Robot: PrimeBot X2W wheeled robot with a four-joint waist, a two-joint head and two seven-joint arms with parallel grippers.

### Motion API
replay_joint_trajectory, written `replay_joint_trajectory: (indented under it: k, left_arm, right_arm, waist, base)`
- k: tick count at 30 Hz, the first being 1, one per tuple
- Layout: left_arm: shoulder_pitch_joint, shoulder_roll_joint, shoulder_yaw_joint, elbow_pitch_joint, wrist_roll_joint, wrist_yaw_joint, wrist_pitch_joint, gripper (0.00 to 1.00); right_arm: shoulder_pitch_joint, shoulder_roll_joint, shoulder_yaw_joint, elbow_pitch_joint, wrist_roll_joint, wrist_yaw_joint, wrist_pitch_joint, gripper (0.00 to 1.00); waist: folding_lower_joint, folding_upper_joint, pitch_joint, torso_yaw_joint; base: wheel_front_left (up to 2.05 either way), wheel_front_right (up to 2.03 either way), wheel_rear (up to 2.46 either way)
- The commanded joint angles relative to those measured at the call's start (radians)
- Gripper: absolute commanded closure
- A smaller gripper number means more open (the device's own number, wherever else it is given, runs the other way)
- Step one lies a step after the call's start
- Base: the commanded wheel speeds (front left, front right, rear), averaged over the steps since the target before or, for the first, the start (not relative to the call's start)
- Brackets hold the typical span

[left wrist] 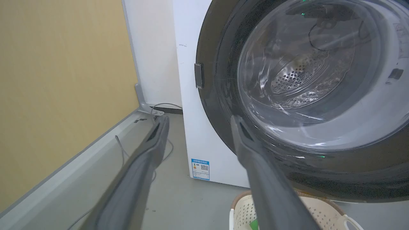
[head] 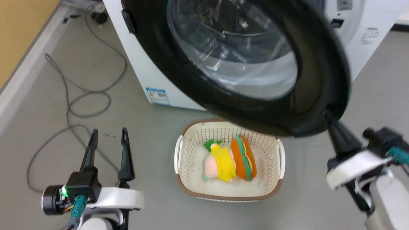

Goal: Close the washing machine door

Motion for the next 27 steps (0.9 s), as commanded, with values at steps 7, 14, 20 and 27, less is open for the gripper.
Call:
replay_joint_trajectory:
  k: [7, 14, 20, 27]
  left_arm:
    - [-0.055, -0.010, -0.018, 0.001, 0.001, -0.002, -0.005, 0.00]
    - [-0.084, -0.013, -0.028, 0.005, -0.008, 0.001, -0.005, 0.00]
    - [-0.097, -0.013, -0.043, 0.008, -0.024, 0.009, -0.005, 0.00]
    - [-0.115, -0.013, -0.064, 0.009, -0.037, 0.020, -0.005, 0.00]
  right_arm:
    - [-0.158, 0.018, -0.106, 0.092, -0.042, -0.002, -0.005, 1.00]
    - [-0.321, 0.022, -0.195, 0.215, -0.123, -0.002, -0.005, 1.00]
    - [-0.443, 0.037, -0.260, 0.337, -0.195, -0.002, -0.005, 1.00]
    - [-0.525, 0.037, -0.299, 0.433, -0.255, -0.002, -0.005, 1.00]
  waist:
    - [0.0000, 0.0000, 0.076, 0.030]
    - [0.0000, 0.0000, 0.123, 0.041]
    - [0.0000, 0.0000, 0.146, 0.042]
    - [0.0000, 0.0000, 0.163, 0.055]
  base:
    - [0.00, 0.00, 0.00]
    - [0.00, 0.00, 0.00]
    - [0.00, 0.00, 0.00]
    - [0.00, 0.00, 0.00]
